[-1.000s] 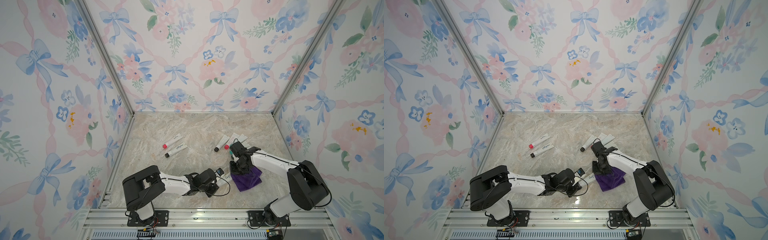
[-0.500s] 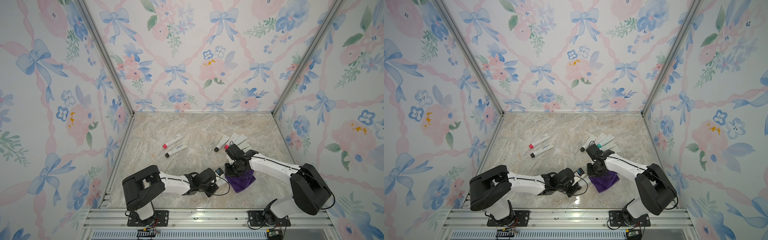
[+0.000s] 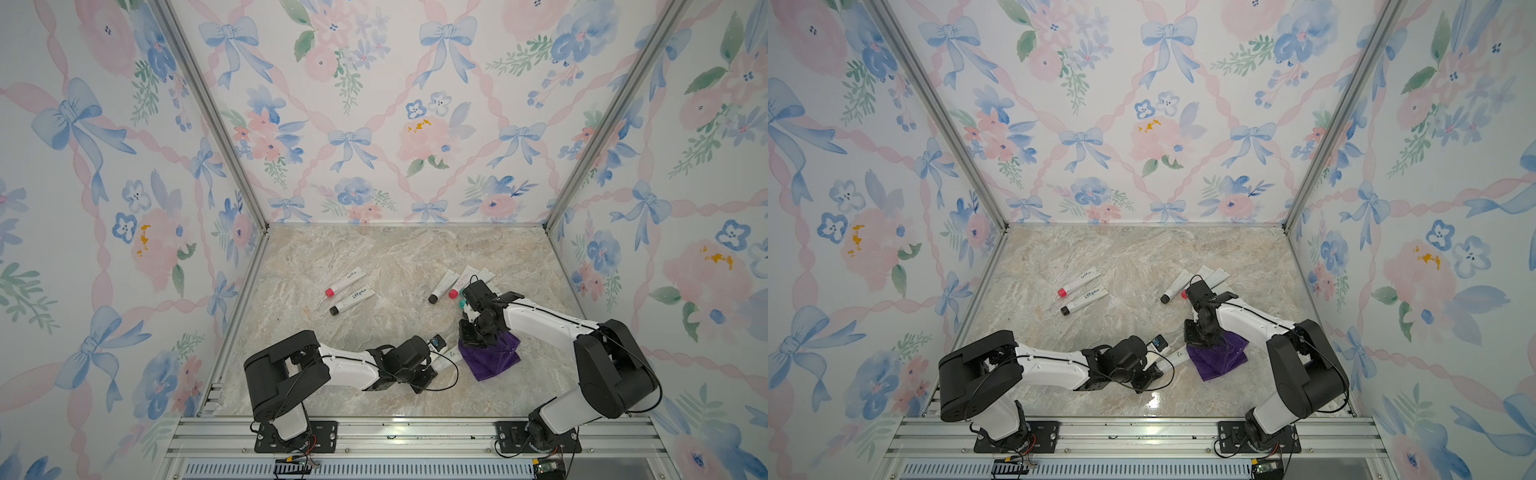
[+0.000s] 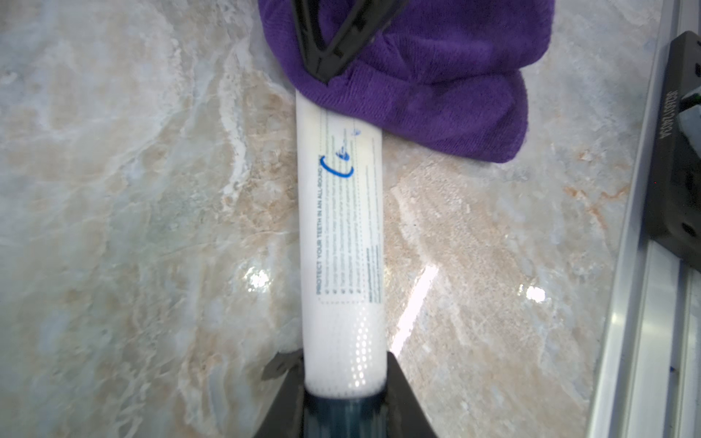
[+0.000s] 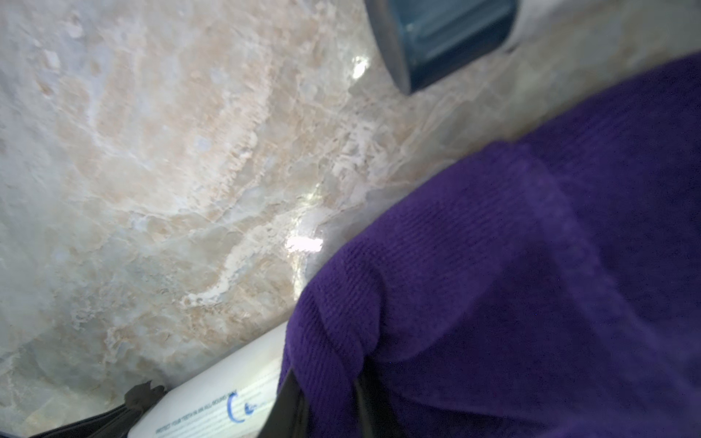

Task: Wipe the surface of the toothpaste tube
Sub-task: Wipe the dirt from the toothpaste tube.

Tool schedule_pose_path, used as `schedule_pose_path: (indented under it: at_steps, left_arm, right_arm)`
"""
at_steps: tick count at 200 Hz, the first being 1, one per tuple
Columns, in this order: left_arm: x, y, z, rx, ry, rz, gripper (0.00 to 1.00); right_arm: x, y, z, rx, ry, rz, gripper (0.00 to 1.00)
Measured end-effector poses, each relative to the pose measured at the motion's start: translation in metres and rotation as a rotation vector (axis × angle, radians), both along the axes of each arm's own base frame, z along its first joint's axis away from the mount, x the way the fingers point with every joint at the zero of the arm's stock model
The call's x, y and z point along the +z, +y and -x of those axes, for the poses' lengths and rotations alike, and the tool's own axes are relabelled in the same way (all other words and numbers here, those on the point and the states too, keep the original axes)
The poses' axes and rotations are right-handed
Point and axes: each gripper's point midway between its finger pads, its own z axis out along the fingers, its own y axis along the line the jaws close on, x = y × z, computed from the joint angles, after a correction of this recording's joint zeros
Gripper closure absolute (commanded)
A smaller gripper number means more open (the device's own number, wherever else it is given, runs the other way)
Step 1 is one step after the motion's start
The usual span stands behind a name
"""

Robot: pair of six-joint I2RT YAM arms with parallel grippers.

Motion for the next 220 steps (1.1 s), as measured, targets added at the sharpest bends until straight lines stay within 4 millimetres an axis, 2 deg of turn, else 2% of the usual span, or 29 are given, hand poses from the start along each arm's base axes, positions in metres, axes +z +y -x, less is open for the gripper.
schedule_pose_path:
  at_steps: [39, 84, 100, 153, 194, 220]
  left_arm:
    - [0.000, 0.002, 0.000, 0.001, 0.004, -0.006, 0.73]
    - [-0.001, 0.004, 0.000, 0.002, 0.011, -0.012, 0.72]
    - [-0.001, 0.004, 0.000, 0.003, 0.011, -0.012, 0.72]
    - [0.000, 0.004, -0.001, 0.004, 0.008, -0.008, 0.72]
    - [0.000, 0.004, -0.001, 0.006, 0.005, -0.004, 0.72]
    - [0.001, 0.003, -0.001, 0.006, 0.005, -0.003, 0.73]
  right_arm:
    - [0.002, 0.016, 0.005, 0.054, -0.030, 0.018, 0.80]
    - [0.008, 0.048, 0.017, 0.113, -0.053, -0.035, 0.80]
    - [0.009, 0.051, 0.018, 0.119, -0.052, -0.045, 0.80]
    - [0.006, 0.037, 0.011, 0.102, -0.033, -0.030, 0.80]
    - [0.000, 0.002, -0.004, 0.027, -0.028, 0.013, 0.80]
    - [-0.001, -0.002, -0.004, 0.026, -0.028, 0.036, 0.80]
